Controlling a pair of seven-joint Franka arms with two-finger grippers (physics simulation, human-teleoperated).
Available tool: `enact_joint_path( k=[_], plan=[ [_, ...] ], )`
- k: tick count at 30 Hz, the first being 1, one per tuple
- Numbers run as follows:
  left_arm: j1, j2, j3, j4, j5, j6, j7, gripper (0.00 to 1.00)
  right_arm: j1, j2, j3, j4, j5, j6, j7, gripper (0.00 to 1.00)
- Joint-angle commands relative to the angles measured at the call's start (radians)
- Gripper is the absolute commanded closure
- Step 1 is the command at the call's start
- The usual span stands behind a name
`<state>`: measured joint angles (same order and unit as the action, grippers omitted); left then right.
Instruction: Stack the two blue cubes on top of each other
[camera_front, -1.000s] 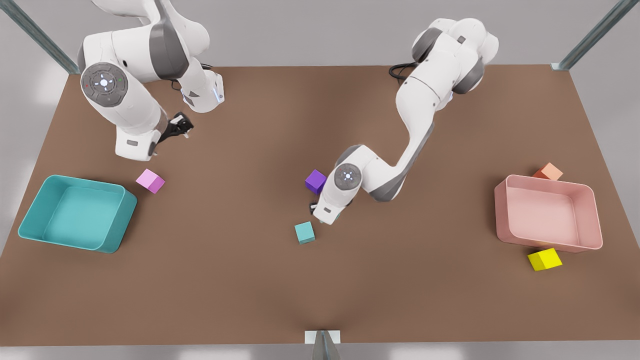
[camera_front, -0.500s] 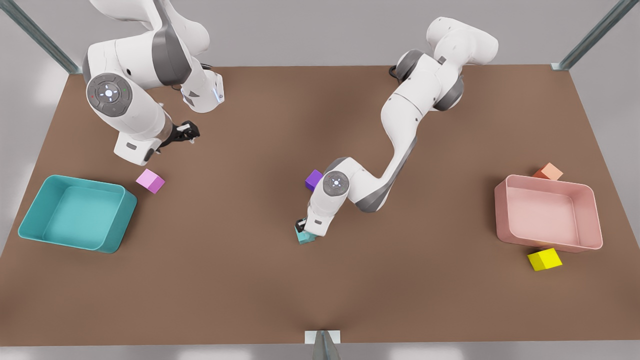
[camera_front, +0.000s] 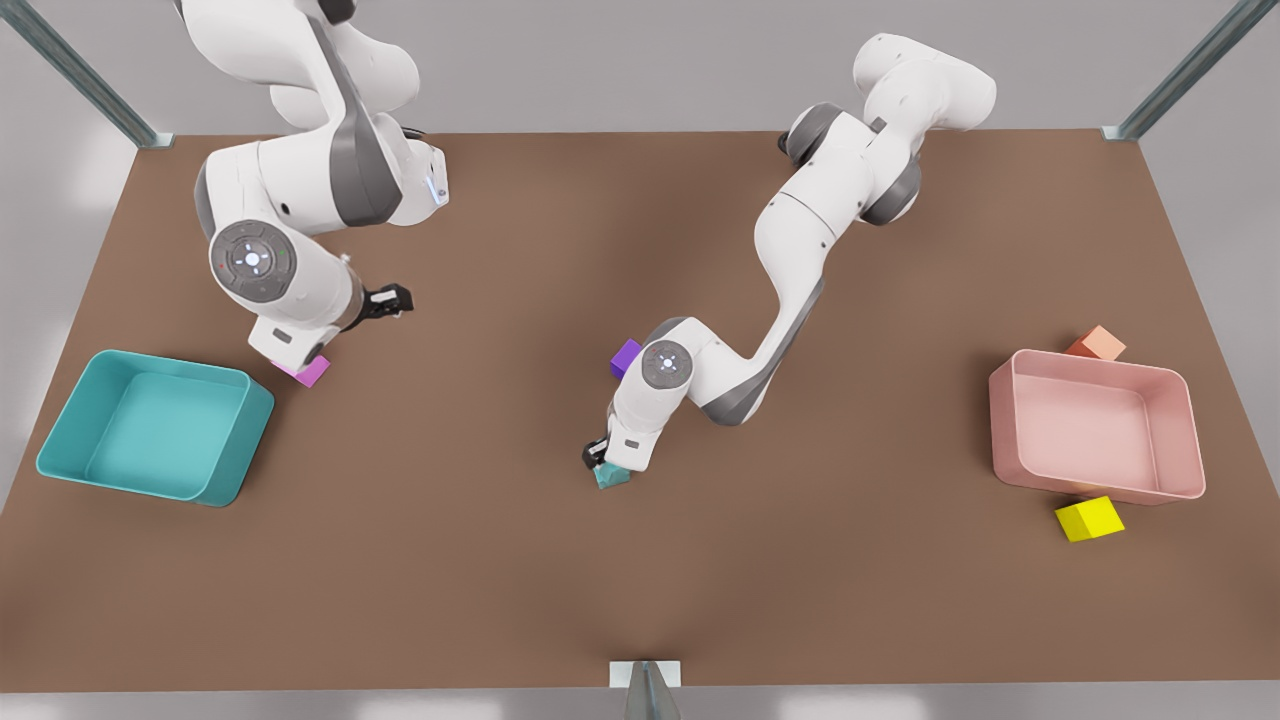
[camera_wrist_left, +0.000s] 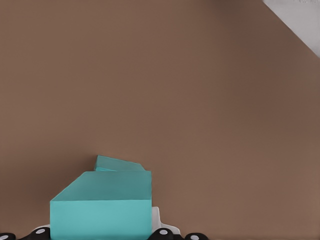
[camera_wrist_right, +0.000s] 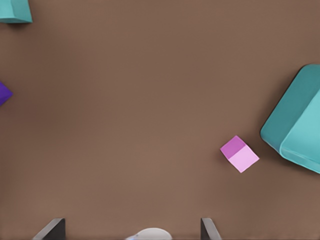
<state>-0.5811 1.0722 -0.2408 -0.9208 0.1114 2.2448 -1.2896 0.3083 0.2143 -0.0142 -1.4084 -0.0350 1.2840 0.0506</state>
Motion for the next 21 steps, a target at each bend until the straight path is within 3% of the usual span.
enact_joint_path(
  k=[1, 2, 3, 4, 21],
  plan=[
    [0.000, 0.000, 0.000, 0.000, -0.004, 0.026, -0.054, 0.45, 0.000, 0.001, -0.001, 0.000, 0.003, 0.000, 0.072, 0.00],
    [0.000, 0.005, 0.000, 0.000, -0.004, 0.026, -0.054, 0.39, -0.001, 0.002, -0.001, 0.000, 0.003, 0.000, 0.072, 0.00],
    [0.000, 0.006, 0.000, -0.001, -0.004, 0.025, -0.054, 0.12, -0.002, 0.004, -0.001, 0.000, 0.003, 0.000, 0.069, 0.00],
    [0.000, 0.008, 0.000, -0.001, -0.004, 0.025, -0.054, 0.00, -0.002, 0.004, -0.003, -0.001, 0.003, -0.002, 0.069, 0.00],
    [0.017, -0.044, -0.002, -0.003, -0.006, -0.062, -0.094, 0.00, -0.046, 0.011, -0.003, 0.008, 0.024, -0.002, 0.012, 0.00]
  ],
)
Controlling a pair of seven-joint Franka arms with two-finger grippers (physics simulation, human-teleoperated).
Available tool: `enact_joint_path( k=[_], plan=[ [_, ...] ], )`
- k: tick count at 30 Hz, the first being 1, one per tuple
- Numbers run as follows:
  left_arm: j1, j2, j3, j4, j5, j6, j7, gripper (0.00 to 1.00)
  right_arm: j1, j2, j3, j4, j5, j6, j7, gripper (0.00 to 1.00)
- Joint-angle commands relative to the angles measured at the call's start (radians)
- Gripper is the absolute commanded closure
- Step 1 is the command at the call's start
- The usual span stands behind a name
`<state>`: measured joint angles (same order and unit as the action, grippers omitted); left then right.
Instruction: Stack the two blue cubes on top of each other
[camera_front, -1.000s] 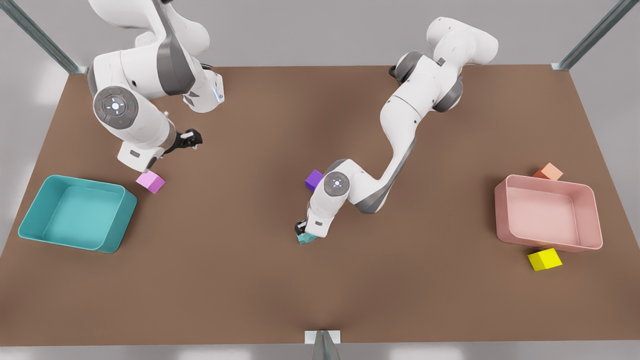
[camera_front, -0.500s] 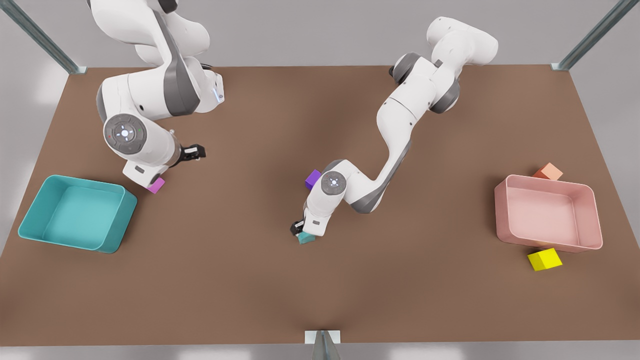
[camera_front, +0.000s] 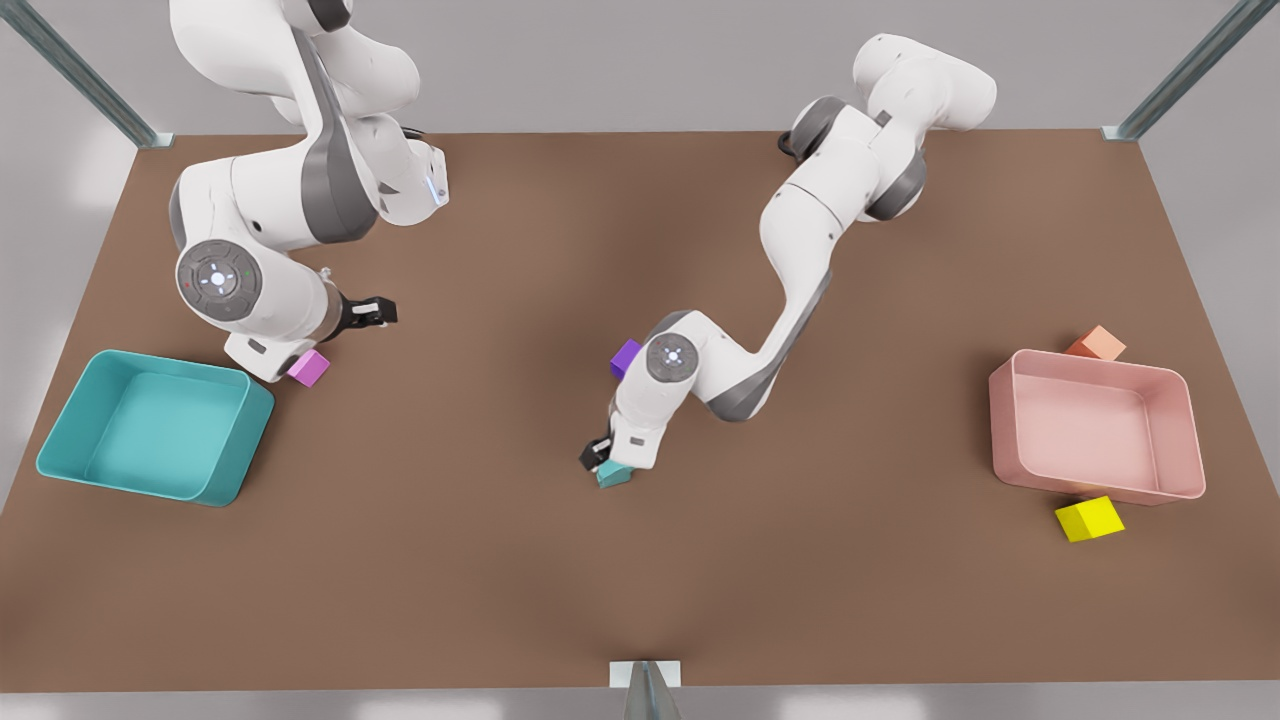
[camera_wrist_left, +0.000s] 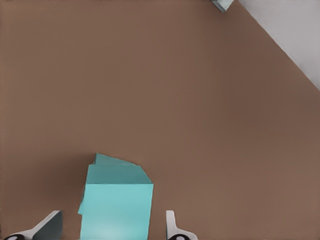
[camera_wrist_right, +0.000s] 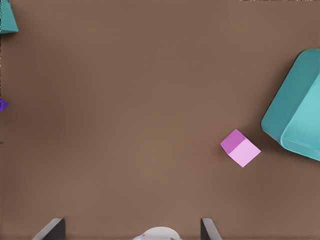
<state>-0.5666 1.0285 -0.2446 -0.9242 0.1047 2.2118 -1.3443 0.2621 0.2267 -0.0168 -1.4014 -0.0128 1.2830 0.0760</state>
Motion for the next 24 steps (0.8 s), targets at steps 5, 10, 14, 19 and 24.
enact_joint_path(
  k=[5, 10, 14, 19, 24],
  plan=[
    [0.299, -0.228, -0.162, -0.004, -0.007, -0.670, 0.203, 0.00, 0.003, -0.003, 0.000, 0.025, -0.012, -0.010, -0.013, 0.00],
    [0.587, -0.690, -0.027, -0.365, -0.039, -0.919, 0.876, 0.00, 0.003, -0.001, 0.000, 0.030, -0.015, -0.011, -0.013, 0.00],
    [0.576, -0.941, 0.126, -0.567, -0.030, -0.956, 1.427, 0.00, 0.003, 0.000, 0.000, 0.028, -0.015, -0.011, -0.012, 0.00],
    [0.571, -0.918, 0.125, -0.561, -0.085, -0.949, 1.400, 0.00, 0.005, 0.002, 0.000, 0.028, -0.016, -0.011, -0.012, 0.00],
    [0.573, -0.907, 0.125, -0.561, -0.086, -0.949, 1.400, 0.00, 0.006, 0.005, 0.000, 0.030, -0.018, -0.011, -0.010, 0.00]
  ],
)
